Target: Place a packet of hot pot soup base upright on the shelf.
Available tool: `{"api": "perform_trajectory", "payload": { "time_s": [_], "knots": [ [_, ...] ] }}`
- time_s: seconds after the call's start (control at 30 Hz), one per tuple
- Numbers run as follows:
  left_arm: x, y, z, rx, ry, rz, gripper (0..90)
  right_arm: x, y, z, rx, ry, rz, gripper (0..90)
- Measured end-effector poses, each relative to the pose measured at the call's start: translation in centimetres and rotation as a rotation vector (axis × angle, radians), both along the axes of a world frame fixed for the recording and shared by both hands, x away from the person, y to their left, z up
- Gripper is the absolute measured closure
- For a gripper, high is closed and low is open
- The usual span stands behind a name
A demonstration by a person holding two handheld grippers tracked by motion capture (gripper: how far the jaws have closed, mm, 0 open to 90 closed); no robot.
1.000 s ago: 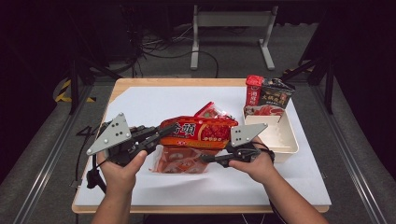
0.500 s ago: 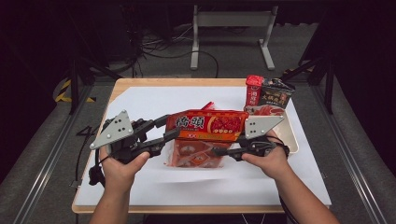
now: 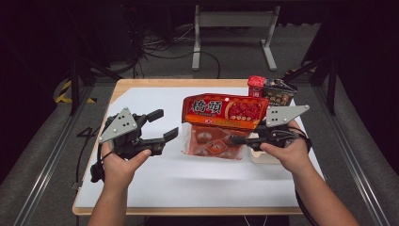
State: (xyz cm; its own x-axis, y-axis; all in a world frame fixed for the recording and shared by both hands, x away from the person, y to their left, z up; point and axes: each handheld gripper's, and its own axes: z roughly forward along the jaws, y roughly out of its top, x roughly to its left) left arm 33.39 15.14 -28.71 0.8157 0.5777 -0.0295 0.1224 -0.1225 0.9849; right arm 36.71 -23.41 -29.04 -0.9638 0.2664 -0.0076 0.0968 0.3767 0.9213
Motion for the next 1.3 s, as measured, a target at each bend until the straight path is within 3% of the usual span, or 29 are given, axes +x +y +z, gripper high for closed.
{"api": "perform_trajectory", "payload": {
  "time_s": [0.2, 0.23, 0.5, 0.7, 1.0, 1.03, 1.3],
  "knots": [
    [0.4, 0.0, -0.3, 0.035, 0.005, 0.031, 22.3, 0.2, -1.4, 0.8, 0.003, 0.000, -0.040, 70.8],
    [0.6, 0.0, -0.5, 0.054, 0.014, 0.038, 21.0, 0.2, -1.9, 1.2, 0.005, -0.002, -0.058, 70.7],
    [1.4, 0.1, -1.3, 0.089, 0.057, 0.077, 18.4, 0.3, -3.8, 2.4, 0.019, -0.016, -0.106, 70.8],
    [2.1, 0.4, -2.1, 0.138, 0.082, 0.134, 16.2, 0.6, -5.5, 3.0, 0.017, -0.024, -0.167, 70.8],
    [3.1, 1.4, -3.4, 0.142, 0.128, 0.143, 13.3, 1.0, -8.2, 3.5, 0.019, -0.040, -0.257, 70.8],
    [3.3, 1.6, -3.7, 0.139, 0.156, 0.134, 12.5, 1.0, -8.4, 3.5, 0.021, -0.040, -0.263, 70.8],
    [4.0, 2.2, -4.5, 0.148, 0.182, 0.143, 11.0, 1.2, -10.2, 3.7, 0.025, -0.051, -0.324, 70.7]
  ]
}}
